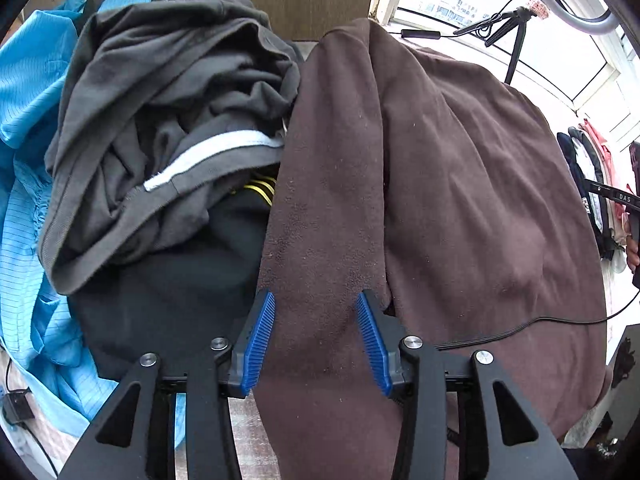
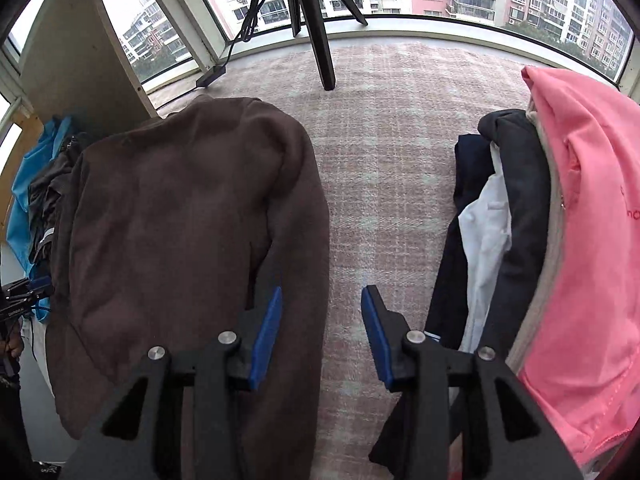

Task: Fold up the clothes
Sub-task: 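Lower the brown garment onto the table and open both grippers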

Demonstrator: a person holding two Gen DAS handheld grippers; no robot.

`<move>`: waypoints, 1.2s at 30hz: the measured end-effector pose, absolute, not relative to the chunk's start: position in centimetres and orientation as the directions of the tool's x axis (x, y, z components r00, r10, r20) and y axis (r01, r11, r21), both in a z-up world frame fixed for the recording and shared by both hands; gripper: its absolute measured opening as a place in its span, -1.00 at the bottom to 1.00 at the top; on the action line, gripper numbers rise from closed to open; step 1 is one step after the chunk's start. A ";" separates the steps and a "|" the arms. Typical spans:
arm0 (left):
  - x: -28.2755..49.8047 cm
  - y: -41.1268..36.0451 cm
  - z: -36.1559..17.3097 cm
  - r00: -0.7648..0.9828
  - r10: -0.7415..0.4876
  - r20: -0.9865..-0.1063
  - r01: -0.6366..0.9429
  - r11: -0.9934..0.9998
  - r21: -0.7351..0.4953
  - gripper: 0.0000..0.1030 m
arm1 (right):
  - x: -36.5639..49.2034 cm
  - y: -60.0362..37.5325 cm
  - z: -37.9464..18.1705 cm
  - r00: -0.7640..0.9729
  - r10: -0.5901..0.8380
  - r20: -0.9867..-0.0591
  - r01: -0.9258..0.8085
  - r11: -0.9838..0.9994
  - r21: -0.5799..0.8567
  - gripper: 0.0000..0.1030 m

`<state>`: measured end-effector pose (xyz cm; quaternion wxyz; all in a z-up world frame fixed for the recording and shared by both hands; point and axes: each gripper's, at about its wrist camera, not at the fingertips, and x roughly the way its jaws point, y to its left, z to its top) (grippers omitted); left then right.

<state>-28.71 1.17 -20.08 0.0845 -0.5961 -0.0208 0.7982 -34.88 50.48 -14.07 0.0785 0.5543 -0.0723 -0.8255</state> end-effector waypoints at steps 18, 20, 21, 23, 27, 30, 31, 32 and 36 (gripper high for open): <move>-27.1 -0.5 -12.8 -0.426 0.120 -0.897 -0.139 -0.988 -0.066 -0.97 | -30.3 48.0 -14.3 -0.391 -0.400 -0.829 0.124 -0.915 0.383 -0.91; -27.3 -2.1 -10.6 -0.463 0.073 -0.883 -0.119 -0.993 -0.020 -0.97 | -29.3 48.4 -11.7 -0.440 -0.376 -0.816 0.148 -0.926 0.347 -0.91; -27.6 -2.9 -9.5 -0.481 0.050 -0.875 -0.108 -0.994 0.002 -0.97 | -28.8 48.8 -10.3 -0.463 -0.362 -0.809 0.152 -0.932 0.329 -0.91; -28.2 -5.1 -8.2 -0.503 -0.004 -0.864 -0.083 -0.995 0.053 -0.97 | -28.3 49.8 -7.9 -0.512 -0.269 -0.816 0.133 -0.963 0.234 -0.91; -30.6 -9.8 -8.2 -0.491 -0.194 -0.849 0.021 -0.977 0.211 -1.00 | -29.1 52.3 -5.9 -0.549 0.024 -0.835 -0.002 -1.000 -0.027 -0.91; -32.2 -12.6 -10.2 -0.427 -0.298 -0.854 0.087 -0.953 0.290 -0.89 | -30.0 53.5 -6.7 -0.500 0.115 -0.859 -0.064 -0.993 -0.096 -0.89; -31.7 -13.3 -10.0 -0.432 -0.270 -0.861 0.092 -0.962 0.255 -0.89 | -29.0 53.4 -6.2 -0.504 0.095 -0.859 -0.053 -0.996 -0.079 -0.88; -30.8 -13.6 -9.5 -0.447 -0.242 -0.861 0.085 -0.970 0.228 -0.89 | -27.9 53.3 -5.8 -0.508 0.074 -0.858 -0.042 -0.997 -0.062 -0.74; -24.7 -11.9 -6.9 -0.517 -0.108 -0.849 -0.039 -0.988 0.149 -0.85 | -23.8 52.9 -4.0 -0.521 -0.006 -0.853 0.003 -1.000 0.006 -0.32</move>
